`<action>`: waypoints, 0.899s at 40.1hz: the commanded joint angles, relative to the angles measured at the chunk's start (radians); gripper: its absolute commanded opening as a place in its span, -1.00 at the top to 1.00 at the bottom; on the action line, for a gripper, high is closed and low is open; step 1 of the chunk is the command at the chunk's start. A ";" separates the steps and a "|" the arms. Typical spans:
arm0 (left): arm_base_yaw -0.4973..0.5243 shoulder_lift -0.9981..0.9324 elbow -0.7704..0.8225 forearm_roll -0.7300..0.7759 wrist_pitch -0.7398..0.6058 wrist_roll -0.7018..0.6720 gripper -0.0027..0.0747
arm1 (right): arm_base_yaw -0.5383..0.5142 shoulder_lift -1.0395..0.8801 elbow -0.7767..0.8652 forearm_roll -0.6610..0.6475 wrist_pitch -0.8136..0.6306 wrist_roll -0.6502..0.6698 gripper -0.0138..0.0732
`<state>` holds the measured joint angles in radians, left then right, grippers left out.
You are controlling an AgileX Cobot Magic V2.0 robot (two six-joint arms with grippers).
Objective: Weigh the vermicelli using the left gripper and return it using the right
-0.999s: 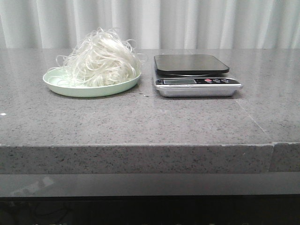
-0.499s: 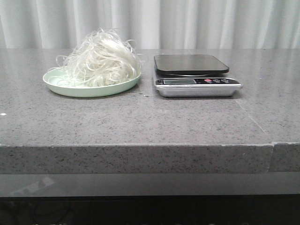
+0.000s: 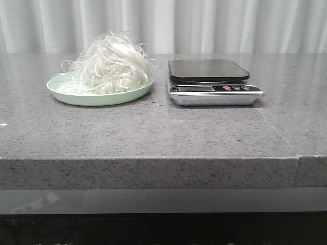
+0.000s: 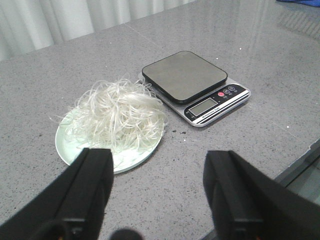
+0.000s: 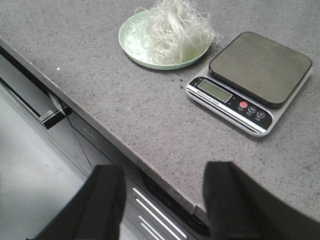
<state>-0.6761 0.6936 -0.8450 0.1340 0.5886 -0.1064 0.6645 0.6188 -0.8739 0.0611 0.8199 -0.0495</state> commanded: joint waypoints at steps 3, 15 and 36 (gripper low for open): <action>-0.007 0.003 -0.026 -0.004 -0.075 -0.012 -0.31 | -0.006 0.001 -0.023 -0.005 -0.059 -0.003 -0.02; -0.007 0.003 -0.026 -0.004 -0.075 -0.012 0.21 | -0.006 0.001 -0.023 -0.005 -0.059 -0.003 0.32; -0.007 0.003 -0.026 -0.004 -0.075 -0.012 0.53 | -0.006 0.001 -0.023 -0.006 -0.059 -0.003 0.32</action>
<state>-0.6761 0.6936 -0.8450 0.1340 0.5886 -0.1064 0.6645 0.6188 -0.8732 0.0611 0.8212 -0.0478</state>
